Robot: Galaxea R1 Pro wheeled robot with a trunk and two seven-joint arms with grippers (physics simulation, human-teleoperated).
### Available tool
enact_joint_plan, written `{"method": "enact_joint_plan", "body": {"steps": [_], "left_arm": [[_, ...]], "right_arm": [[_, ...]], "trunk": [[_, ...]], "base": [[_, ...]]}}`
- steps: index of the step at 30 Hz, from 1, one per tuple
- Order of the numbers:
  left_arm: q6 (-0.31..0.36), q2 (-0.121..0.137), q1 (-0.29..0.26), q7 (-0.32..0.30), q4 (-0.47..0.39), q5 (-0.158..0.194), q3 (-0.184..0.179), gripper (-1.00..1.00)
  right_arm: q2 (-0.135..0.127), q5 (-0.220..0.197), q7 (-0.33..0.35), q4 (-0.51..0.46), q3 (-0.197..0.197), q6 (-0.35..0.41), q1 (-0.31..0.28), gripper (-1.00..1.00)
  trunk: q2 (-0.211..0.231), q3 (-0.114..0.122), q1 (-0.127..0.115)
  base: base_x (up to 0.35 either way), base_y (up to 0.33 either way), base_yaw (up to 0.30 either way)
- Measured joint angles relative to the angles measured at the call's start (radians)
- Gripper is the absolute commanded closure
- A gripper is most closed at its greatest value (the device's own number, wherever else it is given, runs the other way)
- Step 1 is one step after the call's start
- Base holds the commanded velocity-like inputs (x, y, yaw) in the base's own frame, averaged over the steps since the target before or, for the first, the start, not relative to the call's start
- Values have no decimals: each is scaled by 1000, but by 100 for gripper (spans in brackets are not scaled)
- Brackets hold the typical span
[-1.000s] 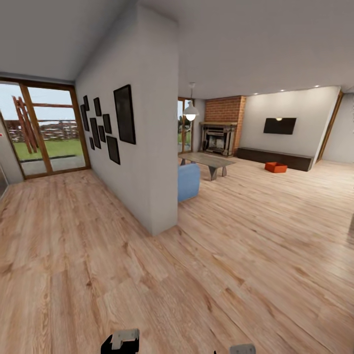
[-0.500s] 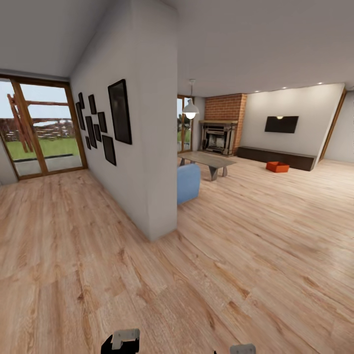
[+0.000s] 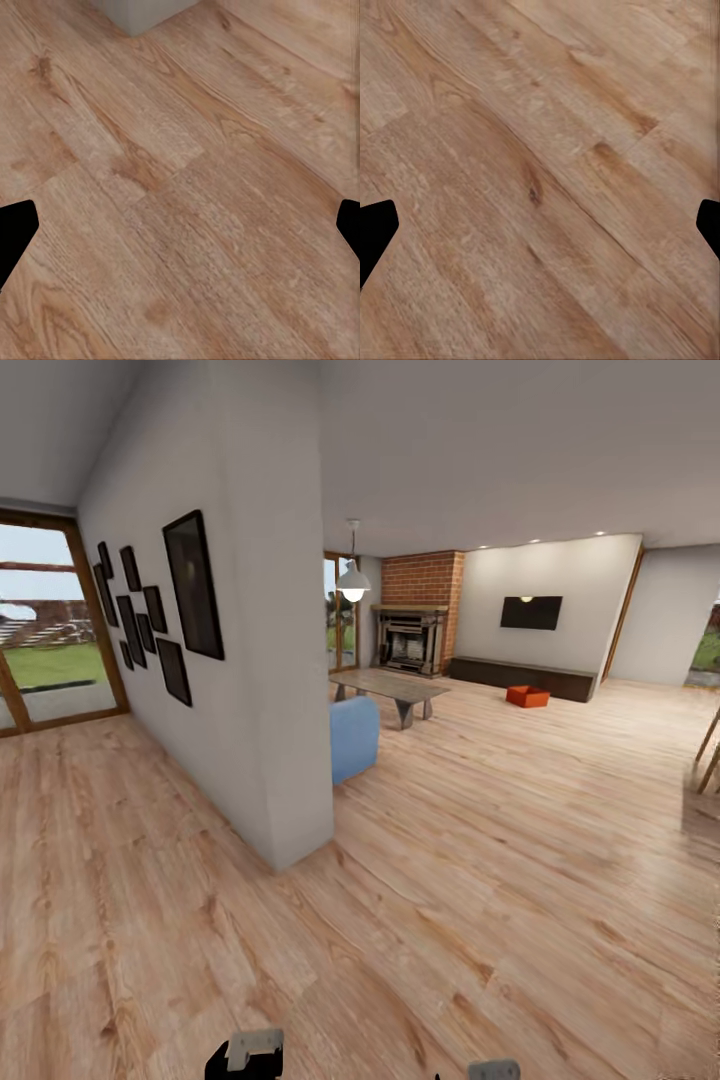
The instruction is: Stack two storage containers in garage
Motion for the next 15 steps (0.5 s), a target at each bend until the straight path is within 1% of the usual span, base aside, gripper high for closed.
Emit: {"method": "enact_joint_plan", "body": {"steps": [5, 9, 15], "left_arm": [[0, 0, 1, 0, 0, 2, 0, -100], [0, 0, 0, 0, 0, 1, 0, -100], [0, 0, 1, 0, 0, -2, 0, -100]], "right_arm": [[0, 0, 0, 0, 0, 0, 0, -100], [0, 0, 0, 0, 0, 0, 0, -100], [0, 0, 0, 0, 0, 0, 0, -100]], "trunk": [[0, 0, 0], [0, 0, 0], [0, 0, 0]], "base": [[272, 243, -275], [297, 66, -275], [332, 9, -275]]}}
